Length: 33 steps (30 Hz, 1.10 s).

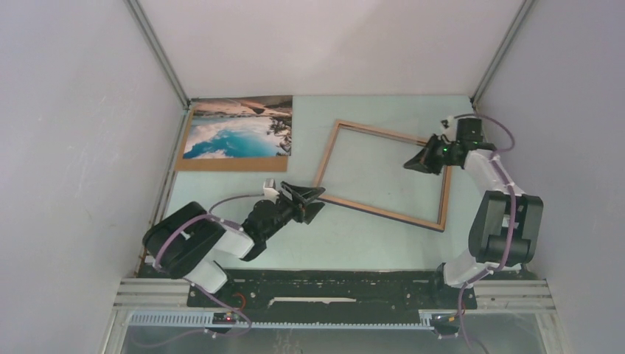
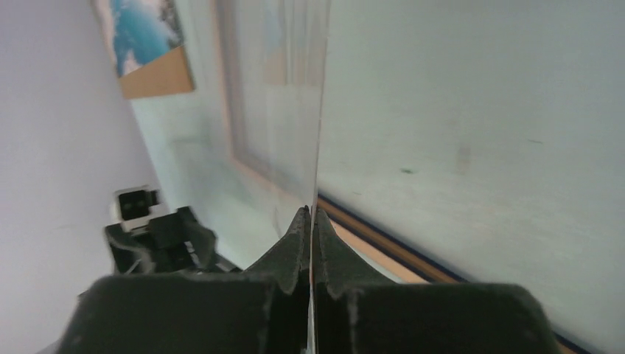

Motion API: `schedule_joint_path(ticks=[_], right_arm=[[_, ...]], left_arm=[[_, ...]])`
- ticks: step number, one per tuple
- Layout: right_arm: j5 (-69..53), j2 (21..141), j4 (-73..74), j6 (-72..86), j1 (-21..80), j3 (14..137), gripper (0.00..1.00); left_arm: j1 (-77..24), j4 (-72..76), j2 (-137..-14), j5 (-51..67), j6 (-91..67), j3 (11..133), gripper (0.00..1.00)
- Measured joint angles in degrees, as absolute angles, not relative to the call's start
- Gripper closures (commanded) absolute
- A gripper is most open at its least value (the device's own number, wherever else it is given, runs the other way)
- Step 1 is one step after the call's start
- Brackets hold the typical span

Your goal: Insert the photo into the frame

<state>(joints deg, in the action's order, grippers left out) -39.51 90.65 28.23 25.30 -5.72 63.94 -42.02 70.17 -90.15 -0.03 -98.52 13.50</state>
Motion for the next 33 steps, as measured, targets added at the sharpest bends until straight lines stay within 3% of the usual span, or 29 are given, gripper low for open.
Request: schedule_joint_path(ticks=[10, 13, 21, 33], right_arm=[[-36.9, 90.5, 38.5, 8.4, -14.4, 64.4, 1.0], [-38.3, 90.5, 39.0, 6.7, -16.7, 64.5, 1.0], [-43.8, 91.0, 37.8, 4.8, -21.1, 64.4, 1.0], [-49.0, 93.1, 33.9, 4.8, -26.0, 64.4, 1.0]], left_arm=[[-37.0, 50.9, -78.5, 6.8, -86.7, 12.5, 0.25], [-33.6, 42.4, -72.8, 7.8, -81.2, 13.0, 0.19], [-28.4, 14.0, -63.4, 7.2, -62.3, 27.2, 0.16], [-26.2, 5.2, -64.8, 7.0, -56.3, 31.4, 0.17]])
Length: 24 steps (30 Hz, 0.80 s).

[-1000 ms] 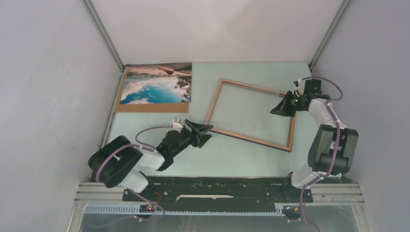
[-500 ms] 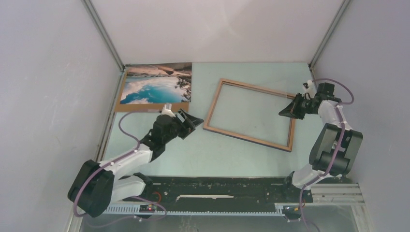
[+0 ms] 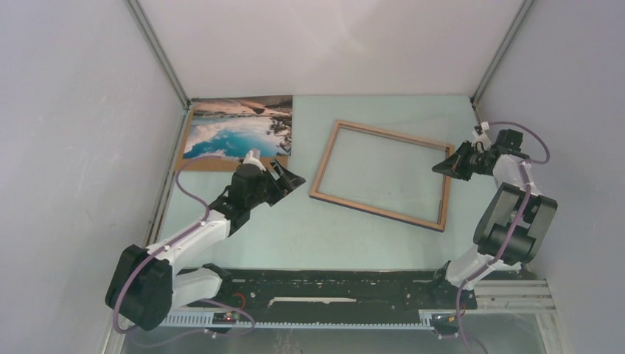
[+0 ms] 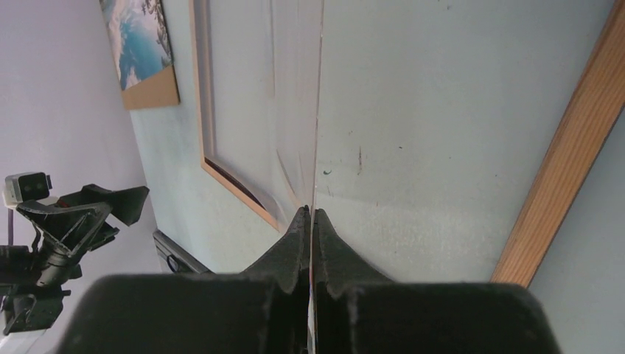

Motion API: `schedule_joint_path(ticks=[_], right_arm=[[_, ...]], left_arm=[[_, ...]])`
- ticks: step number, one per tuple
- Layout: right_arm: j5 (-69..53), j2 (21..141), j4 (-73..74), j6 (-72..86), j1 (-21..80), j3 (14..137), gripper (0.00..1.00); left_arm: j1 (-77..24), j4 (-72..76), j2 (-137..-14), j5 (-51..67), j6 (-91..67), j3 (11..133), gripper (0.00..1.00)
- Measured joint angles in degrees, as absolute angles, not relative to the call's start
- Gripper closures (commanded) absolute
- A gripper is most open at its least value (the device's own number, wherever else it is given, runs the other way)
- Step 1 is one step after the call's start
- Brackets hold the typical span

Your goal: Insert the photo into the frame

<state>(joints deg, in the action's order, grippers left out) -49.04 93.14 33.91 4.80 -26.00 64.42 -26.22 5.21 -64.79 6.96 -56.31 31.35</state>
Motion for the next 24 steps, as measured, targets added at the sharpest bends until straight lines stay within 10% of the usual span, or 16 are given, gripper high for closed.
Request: schedule_joint_path(ticks=[24], right_arm=[[-51.4, 94.0, 35.2, 2.4, -27.5, 64.4, 1.0]], left_arm=[[-25.8, 5.4, -65.9, 9.9, -55.5, 32.5, 0.17]])
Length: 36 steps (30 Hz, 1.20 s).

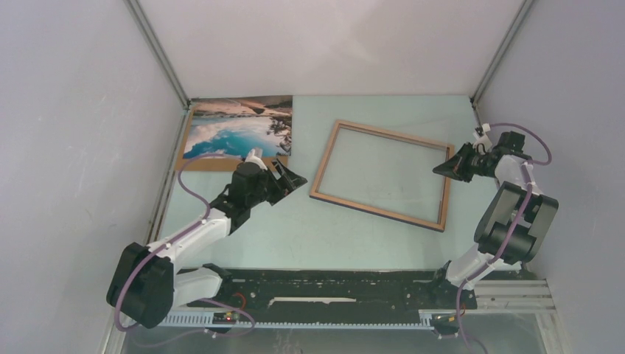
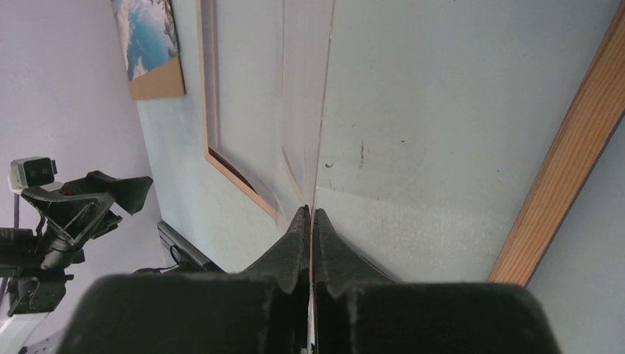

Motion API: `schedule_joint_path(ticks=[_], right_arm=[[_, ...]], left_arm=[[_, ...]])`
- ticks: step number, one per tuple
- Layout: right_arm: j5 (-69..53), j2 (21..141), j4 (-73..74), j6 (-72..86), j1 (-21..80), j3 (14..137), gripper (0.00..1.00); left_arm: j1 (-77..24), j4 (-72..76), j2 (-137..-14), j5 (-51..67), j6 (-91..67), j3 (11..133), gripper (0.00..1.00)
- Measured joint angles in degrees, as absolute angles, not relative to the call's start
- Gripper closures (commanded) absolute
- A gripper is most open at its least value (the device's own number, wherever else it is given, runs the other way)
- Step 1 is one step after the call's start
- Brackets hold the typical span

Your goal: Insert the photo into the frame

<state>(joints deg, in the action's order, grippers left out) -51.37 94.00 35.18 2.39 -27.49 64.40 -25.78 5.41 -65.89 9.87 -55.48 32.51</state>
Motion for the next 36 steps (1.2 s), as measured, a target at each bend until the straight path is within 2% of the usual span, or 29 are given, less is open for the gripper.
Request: schedule_joint_path(ticks=[36], right_arm=[[-53.6, 96.5, 37.5, -0.1, -30.2, 64.5, 1.0]], left_arm=[[-24.9, 5.4, -66.1, 11.2, -55.4, 32.5, 0.17]])
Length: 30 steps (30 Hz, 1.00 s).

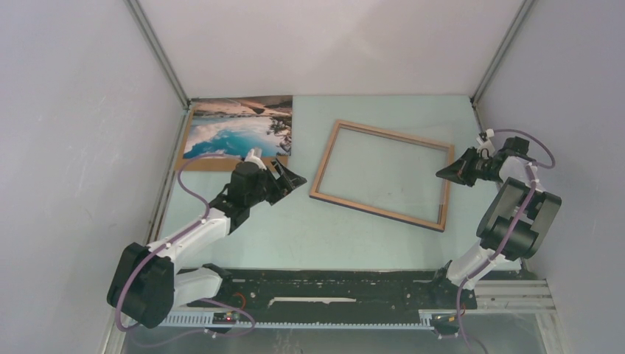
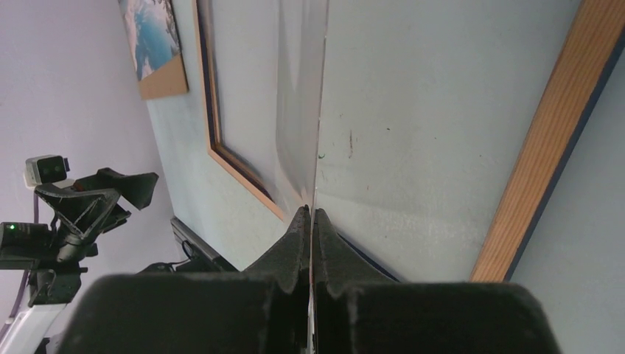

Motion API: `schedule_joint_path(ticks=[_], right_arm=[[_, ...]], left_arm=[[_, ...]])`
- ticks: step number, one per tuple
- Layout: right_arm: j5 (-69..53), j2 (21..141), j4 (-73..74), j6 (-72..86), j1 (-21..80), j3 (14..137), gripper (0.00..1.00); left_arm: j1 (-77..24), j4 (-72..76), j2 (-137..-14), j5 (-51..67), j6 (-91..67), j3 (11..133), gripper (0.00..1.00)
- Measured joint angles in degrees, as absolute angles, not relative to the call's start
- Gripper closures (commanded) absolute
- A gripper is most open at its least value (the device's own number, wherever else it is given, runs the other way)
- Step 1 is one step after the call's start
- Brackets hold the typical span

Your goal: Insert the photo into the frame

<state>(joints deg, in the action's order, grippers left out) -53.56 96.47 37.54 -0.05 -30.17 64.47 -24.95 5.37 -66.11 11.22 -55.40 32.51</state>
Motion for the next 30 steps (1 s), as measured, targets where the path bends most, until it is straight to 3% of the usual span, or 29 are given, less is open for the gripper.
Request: schedule_joint_path(ticks=[30], right_arm=[[-56.0, 99.3, 35.3, 4.8, -31.8, 64.1, 1.0]], left_arm=[[-26.1, 1.2, -77.1, 10.7, -50.9, 45.8, 0.15]])
